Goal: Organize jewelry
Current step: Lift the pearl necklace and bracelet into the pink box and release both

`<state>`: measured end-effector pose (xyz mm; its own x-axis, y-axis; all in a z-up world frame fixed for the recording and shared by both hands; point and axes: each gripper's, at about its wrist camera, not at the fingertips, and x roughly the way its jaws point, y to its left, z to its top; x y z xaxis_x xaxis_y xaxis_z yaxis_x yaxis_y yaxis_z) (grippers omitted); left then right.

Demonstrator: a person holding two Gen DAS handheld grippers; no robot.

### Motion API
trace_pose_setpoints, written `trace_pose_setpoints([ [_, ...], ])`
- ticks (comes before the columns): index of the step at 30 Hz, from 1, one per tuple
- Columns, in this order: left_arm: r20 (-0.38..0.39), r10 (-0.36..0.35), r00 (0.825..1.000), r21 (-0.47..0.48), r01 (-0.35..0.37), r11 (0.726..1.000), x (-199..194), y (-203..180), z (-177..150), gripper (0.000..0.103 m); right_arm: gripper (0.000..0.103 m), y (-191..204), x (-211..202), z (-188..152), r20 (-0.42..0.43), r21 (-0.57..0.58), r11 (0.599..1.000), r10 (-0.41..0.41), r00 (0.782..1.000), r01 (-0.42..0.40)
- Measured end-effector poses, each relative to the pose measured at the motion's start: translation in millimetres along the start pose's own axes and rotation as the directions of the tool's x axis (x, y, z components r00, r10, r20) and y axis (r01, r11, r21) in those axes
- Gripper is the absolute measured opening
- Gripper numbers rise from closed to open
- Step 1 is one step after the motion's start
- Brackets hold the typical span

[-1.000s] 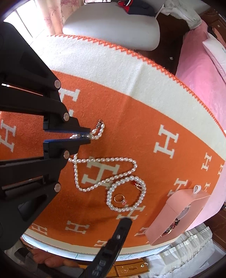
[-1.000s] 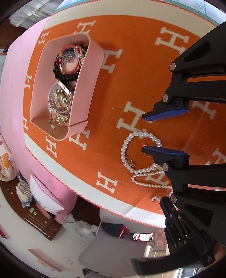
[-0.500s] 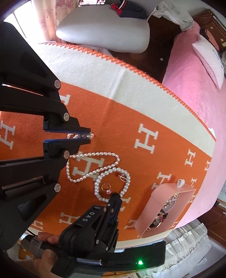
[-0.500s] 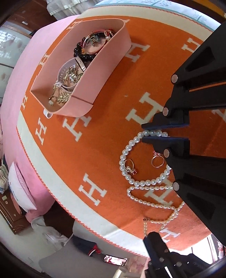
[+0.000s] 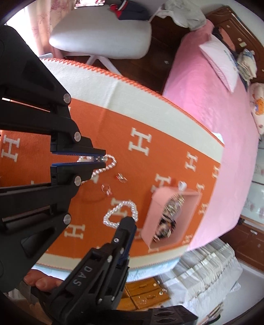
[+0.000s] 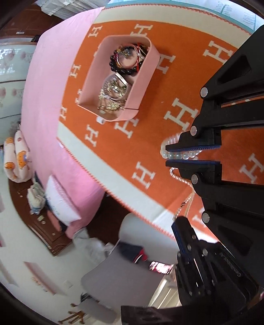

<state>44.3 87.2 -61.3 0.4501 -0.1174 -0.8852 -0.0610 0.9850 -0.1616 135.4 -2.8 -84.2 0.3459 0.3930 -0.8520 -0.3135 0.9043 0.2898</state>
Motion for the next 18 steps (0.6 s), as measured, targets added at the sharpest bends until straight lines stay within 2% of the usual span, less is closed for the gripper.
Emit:
trace_pose_setpoints([
  [8,0.085,-0.084,0.993,0.084,0.076,0.994,-58,-35,30,0.003,0.007,-1,-88,-14,0.100,0.047,0.999,0.010,0.995,-0.014],
  [12,0.149,-0.133,0.980,0.153,0.110,0.982,-94,-59,52,0.003,0.007,-8,-123,-14,0.149,0.076,0.997,0.003,0.989,-0.014],
  [18,0.236,-0.202,0.951,0.242,0.144,0.959,-137,-90,92,0.003,0.007,-26,-167,-3,0.225,0.121,0.993,-0.023,0.974,-0.004],
])
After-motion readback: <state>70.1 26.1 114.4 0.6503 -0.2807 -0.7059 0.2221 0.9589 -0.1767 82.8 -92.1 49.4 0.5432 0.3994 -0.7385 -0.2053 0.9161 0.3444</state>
